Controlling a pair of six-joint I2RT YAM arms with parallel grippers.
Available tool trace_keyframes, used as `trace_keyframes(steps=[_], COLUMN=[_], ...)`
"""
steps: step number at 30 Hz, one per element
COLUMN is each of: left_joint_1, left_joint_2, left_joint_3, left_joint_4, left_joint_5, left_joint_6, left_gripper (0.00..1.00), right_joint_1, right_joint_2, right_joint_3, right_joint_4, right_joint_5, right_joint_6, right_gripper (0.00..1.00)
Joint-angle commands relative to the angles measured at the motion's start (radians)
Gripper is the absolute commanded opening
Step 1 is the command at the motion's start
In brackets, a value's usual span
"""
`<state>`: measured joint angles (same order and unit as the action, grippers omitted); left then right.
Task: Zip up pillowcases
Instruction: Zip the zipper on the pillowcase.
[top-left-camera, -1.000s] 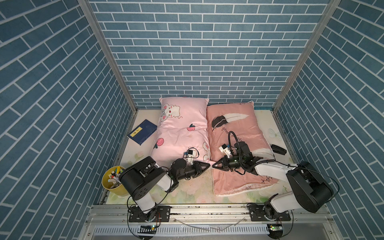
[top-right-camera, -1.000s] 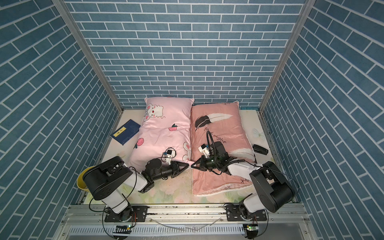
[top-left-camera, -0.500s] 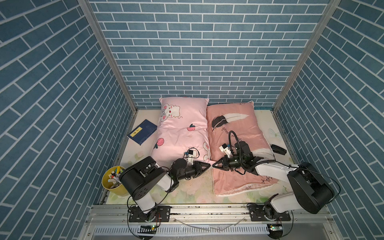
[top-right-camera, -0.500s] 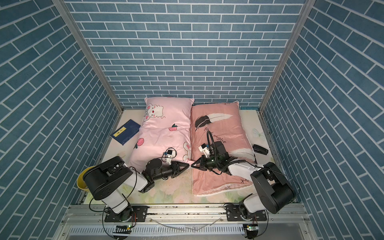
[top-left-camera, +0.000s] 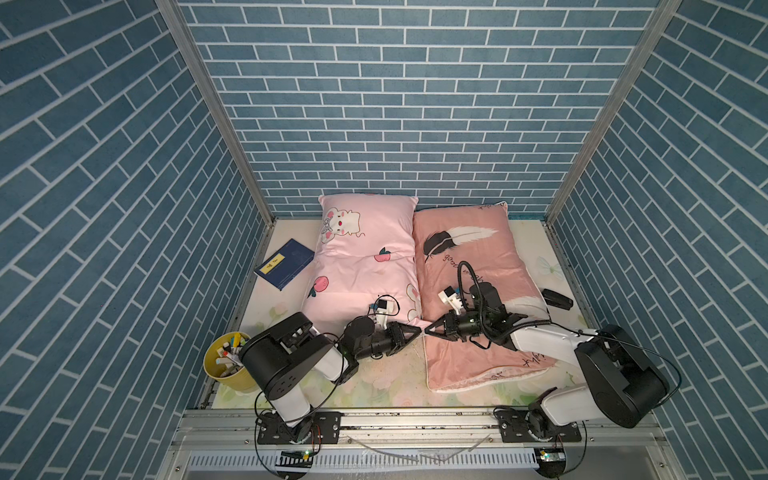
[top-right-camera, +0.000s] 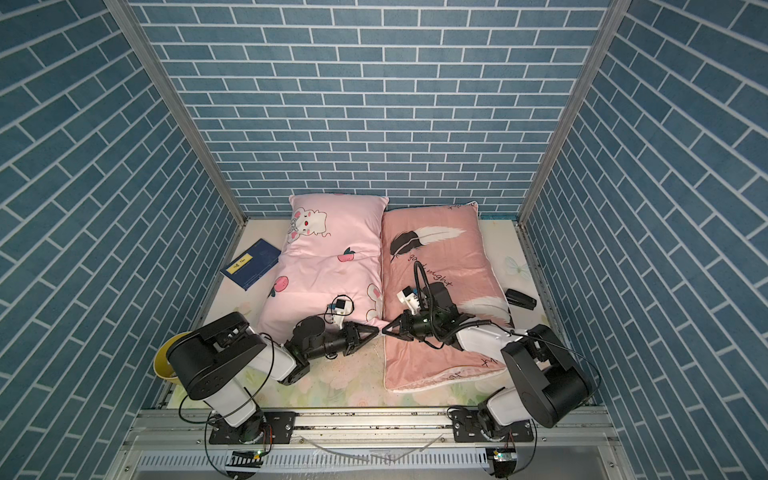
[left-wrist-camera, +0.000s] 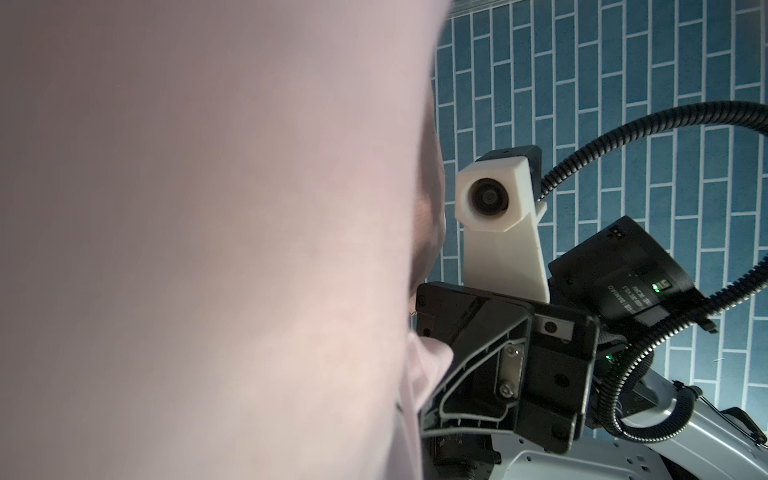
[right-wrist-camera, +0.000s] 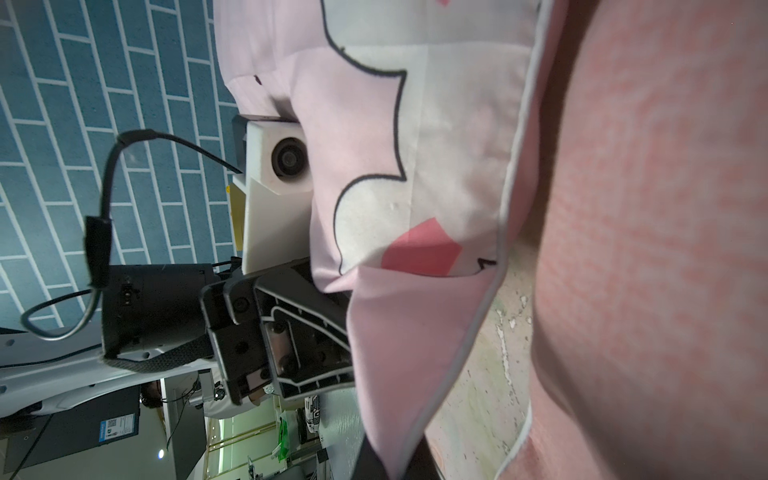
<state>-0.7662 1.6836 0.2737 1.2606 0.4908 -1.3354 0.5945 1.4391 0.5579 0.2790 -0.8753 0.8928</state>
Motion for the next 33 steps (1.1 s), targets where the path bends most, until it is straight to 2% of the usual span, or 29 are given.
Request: trace_keyframes(steps=[1,16,20,22,28,33], left_joint_1=[-0.007,-0.007,-0.005,0.001,0.020,0.043], left_joint_2=[0.031,0.025,0.015,0.000,-0.097,-0.263], left_joint_3=[0.009,0.016,0.009,0.000,-0.010,0.012], left_joint_4=[-0.074,-0.096,-0.106,-0.122,-0.270,-0.586], left_joint_5=[0.008,0.005,0.005,0.005,0.003,-0.018], left_joint_6=[-0.016,-0.011,-0.008,0.003,0.060,0.156], left_gripper=[0.16,0.08,0.00,0.00,0.00,0.00], right_joint_1=[-0.009,-0.009,-0.010,-0.010,-0.018,-0.028], right_joint_2=[-0.021,-0.022,-0.028,-0.038,-0.066,-0.063], right_joint_3=[-0.013,-0.021,-0.018,-0.016,0.006,0.032], right_joint_4=[0.039,0.043,0.041,0.041,-0.001,-0.027], right_joint_5=[-0.002,-0.008,-0.002,0.021,0.063,0.074], right_joint_6=[0.010,0.008,0.005,0.002,-0.033,-0.052], right_gripper=[0.00,0.00,0.00,0.00,0.00,0.00])
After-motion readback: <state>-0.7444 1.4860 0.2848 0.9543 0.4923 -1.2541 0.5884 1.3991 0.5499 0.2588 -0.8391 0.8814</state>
